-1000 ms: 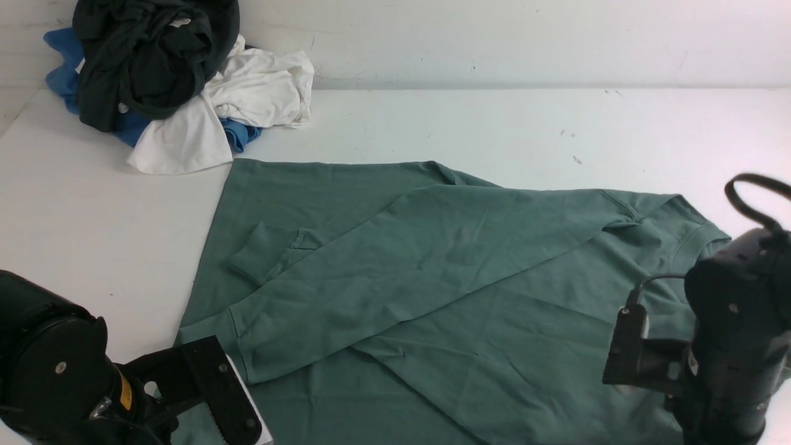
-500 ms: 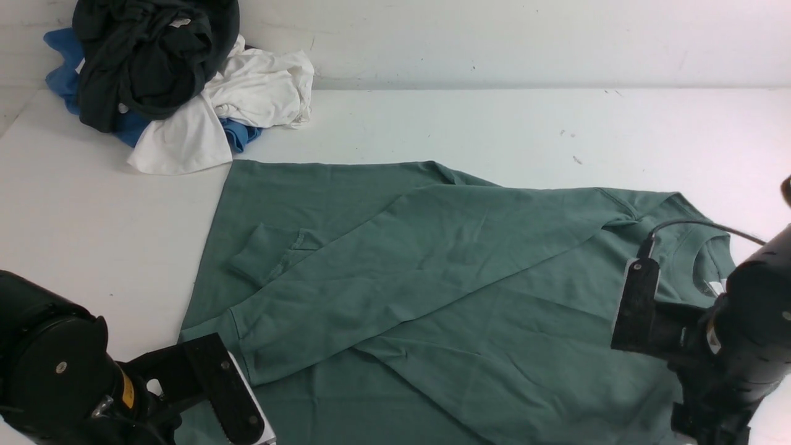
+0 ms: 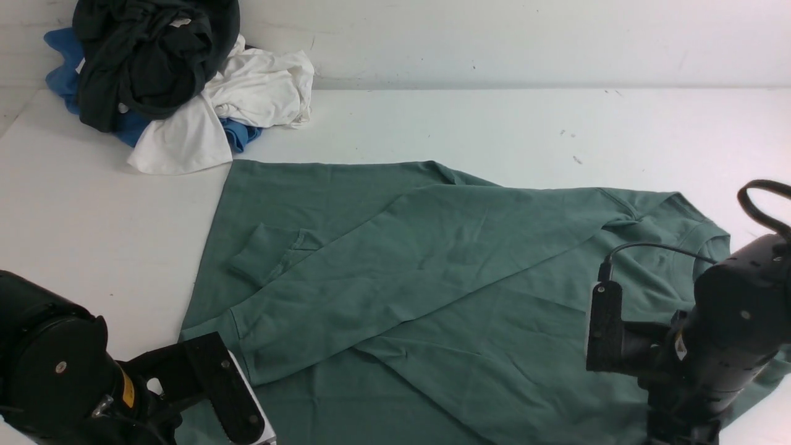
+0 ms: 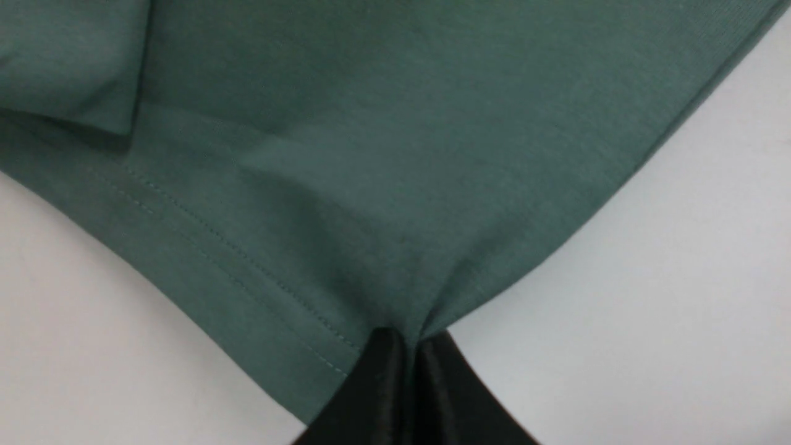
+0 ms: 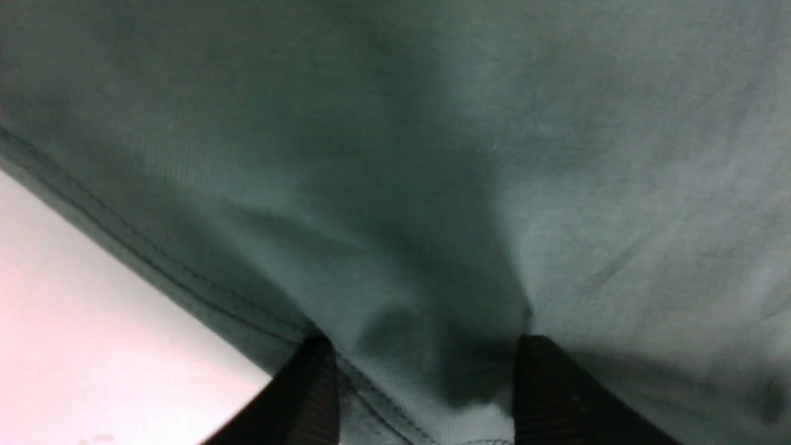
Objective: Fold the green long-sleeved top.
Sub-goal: Use both arms simultaneously to clamp the lower edge of the clothing fabric, then use both arms to drag the lower edge of the fabric forward and fold it over the upper edge
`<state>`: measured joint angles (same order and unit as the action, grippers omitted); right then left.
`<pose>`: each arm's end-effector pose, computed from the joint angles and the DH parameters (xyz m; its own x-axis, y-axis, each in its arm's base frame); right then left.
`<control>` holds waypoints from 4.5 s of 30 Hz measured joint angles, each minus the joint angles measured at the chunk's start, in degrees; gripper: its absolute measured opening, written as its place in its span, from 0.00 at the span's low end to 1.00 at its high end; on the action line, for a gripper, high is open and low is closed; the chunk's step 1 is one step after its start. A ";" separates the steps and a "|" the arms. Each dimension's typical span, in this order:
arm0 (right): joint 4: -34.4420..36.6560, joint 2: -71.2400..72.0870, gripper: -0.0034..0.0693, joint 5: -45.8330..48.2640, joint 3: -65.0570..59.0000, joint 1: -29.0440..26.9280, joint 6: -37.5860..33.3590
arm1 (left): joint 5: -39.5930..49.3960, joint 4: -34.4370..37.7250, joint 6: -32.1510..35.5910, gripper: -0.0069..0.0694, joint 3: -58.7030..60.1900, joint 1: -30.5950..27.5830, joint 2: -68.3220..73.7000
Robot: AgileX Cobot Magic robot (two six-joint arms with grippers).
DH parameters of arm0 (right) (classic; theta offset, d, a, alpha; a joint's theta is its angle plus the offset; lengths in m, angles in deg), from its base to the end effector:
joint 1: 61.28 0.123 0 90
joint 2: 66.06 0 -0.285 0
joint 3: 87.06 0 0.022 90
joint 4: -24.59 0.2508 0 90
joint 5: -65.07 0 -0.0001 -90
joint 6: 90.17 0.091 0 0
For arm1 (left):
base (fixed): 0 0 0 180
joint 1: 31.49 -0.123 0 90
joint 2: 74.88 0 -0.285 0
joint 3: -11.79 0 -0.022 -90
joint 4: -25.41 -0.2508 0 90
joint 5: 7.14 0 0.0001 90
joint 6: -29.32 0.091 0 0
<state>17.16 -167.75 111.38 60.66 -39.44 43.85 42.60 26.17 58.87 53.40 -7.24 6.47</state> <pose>0.2383 0.0863 0.1532 -0.2941 -0.9530 0.0732 -0.9552 0.2903 -0.0582 0.1738 -0.0793 0.1965 -0.5905 0.7987 -0.1160 0.7993 0.5986 0.0530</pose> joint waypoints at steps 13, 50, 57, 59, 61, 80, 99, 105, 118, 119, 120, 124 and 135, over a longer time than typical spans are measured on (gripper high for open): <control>1.93 8.20 0.07 7.49 -0.13 0.00 4.81 | 4.14 -2.17 -0.57 0.09 -3.29 0.00 -1.68; 14.44 -9.47 0.07 24.82 47.96 -14.20 5.10 | 14.74 1.94 14.41 0.13 -42.01 -4.51 28.81; 15.94 -9.47 0.07 24.82 47.96 -14.20 5.09 | 8.20 5.05 17.18 0.39 -39.77 -4.51 32.32; 16.25 -9.47 0.07 24.84 47.96 -14.20 4.97 | 7.34 5.82 18.36 0.51 -39.77 -4.51 34.01; 16.50 -9.47 0.07 24.84 47.96 -14.20 4.83 | 6.97 6.20 19.50 0.60 -39.77 -4.51 36.11; 16.87 -9.47 0.07 24.84 47.96 -14.20 4.70 | 5.89 7.18 20.96 0.10 -39.75 -4.51 38.25; 14.74 -5.16 0.07 25.20 48.21 -14.20 4.74 | 8.48 -1.75 12.75 0.11 -47.25 -9.93 25.47; 12.34 -5.26 0.07 24.78 48.26 -14.20 4.74 | 8.62 -0.23 12.20 0.11 -58.37 -12.62 29.82; 11.71 -17.71 0.07 24.89 64.45 -17.00 10.11 | 9.85 0.09 6.12 0.11 -79.54 -12.64 46.66; 11.66 -19.23 0.07 24.89 66.11 -17.18 10.66 | 9.85 -0.06 5.73 0.11 -80.40 -12.64 47.97; 11.60 -19.52 0.07 24.89 66.41 -17.19 10.76 | 9.78 -0.13 5.67 0.11 -80.55 -12.64 48.24; 11.25 -26.53 0.07 23.93 71.73 -17.61 14.01 | 7.08 -0.29 3.61 0.11 -83.25 -13.30 54.10; 12.69 -31.78 0.07 19.89 73.01 -17.73 18.36 | -2.26 0.15 0.86 0.11 -83.86 -14.78 60.54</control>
<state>29.86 -199.53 131.28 133.68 -57.17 62.21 40.34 26.32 59.72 -30.46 -22.02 67.02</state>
